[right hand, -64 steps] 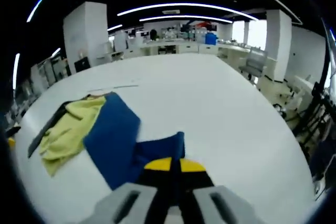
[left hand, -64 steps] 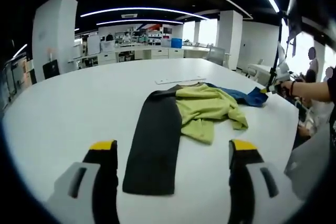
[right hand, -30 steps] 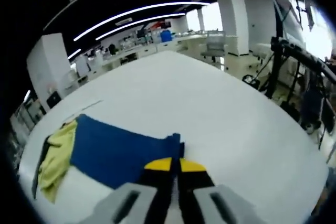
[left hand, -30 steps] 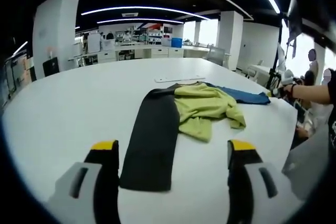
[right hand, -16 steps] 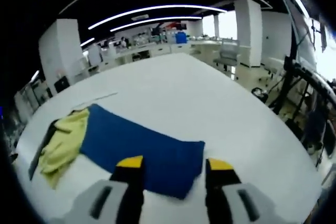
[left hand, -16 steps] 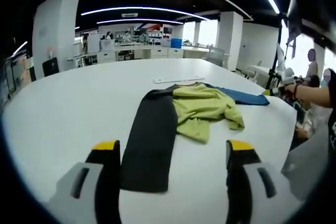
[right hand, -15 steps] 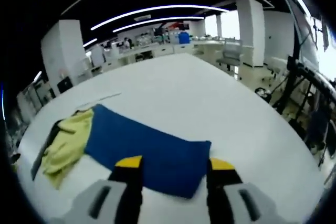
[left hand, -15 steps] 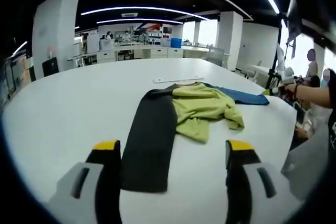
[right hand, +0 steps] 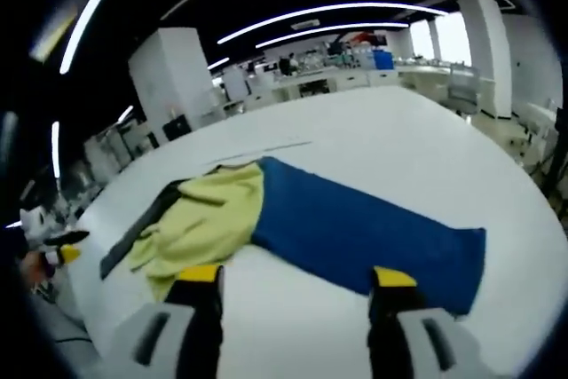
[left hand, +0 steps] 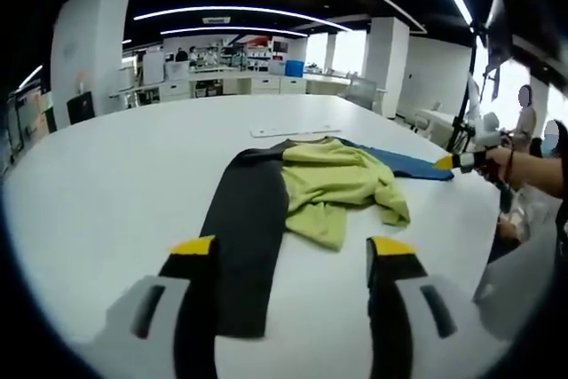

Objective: Fold the garment on the visible template until the final outline fits inside the template.

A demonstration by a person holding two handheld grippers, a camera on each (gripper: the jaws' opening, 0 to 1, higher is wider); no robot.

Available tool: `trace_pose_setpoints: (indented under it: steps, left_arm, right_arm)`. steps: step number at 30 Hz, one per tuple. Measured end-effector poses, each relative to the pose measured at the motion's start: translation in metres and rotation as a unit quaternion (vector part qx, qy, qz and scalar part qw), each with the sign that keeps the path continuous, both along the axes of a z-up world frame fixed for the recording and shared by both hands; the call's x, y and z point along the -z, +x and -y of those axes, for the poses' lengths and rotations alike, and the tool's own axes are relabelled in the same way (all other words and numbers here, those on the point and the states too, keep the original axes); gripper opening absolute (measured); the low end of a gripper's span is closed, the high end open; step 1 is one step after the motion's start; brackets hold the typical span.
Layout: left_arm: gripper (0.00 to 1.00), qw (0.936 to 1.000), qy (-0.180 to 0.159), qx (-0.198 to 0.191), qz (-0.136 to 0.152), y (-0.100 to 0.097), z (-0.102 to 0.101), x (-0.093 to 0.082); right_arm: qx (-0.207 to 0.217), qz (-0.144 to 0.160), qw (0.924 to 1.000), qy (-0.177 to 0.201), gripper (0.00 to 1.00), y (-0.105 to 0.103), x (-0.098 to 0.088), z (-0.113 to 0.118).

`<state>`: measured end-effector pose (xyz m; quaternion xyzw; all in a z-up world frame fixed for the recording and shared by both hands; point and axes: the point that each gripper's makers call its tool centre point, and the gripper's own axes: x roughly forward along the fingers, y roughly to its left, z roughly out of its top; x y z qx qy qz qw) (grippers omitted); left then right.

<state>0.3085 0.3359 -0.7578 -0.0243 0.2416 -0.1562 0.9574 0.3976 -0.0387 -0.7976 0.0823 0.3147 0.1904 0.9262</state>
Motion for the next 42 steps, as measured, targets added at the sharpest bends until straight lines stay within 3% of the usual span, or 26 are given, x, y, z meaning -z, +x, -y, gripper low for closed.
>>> trace_pose_setpoints:
  steps: [10,19,24,27,30,38,42]
  left_arm:
    - [0.49,0.9994,-0.017,-0.027,-0.011,0.006,0.014,0.011]
    - [0.43,0.9977,-0.037,-0.050,-0.025,0.009,0.025,0.026]
    - [0.40,0.9979,-0.022,-0.051,-0.035,0.011,0.033,0.037]
    - [0.38,0.9968,-0.029,-0.063,-0.040,0.017,0.031,0.044]
    - [0.32,0.9959,-0.038,-0.066,-0.049,0.022,0.042,0.052]
    - [0.29,0.9957,-0.036,-0.064,-0.056,0.030,0.060,0.068]
    - [0.27,0.9940,-0.041,-0.079,-0.064,0.036,0.059,0.077]
  right_arm:
    - [-0.081,0.001,0.9967,-0.002,0.66,-0.019,0.006,-0.062]
    - [-0.111,-0.004,0.9938,-0.007,0.54,-0.044,0.016,-0.109]
    - [-0.124,-0.008,0.9921,-0.019,0.44,-0.054,0.027,-0.131]
    - [-0.125,-0.007,0.9917,-0.029,0.38,-0.057,0.032,-0.140]
    - [-0.124,-0.009,0.9916,-0.035,0.30,-0.060,0.037,-0.147]
    - [-0.110,0.004,0.9928,-0.047,0.15,-0.057,0.043,-0.157]
    - [-0.111,0.001,0.9920,-0.061,0.13,-0.058,0.047,-0.158]
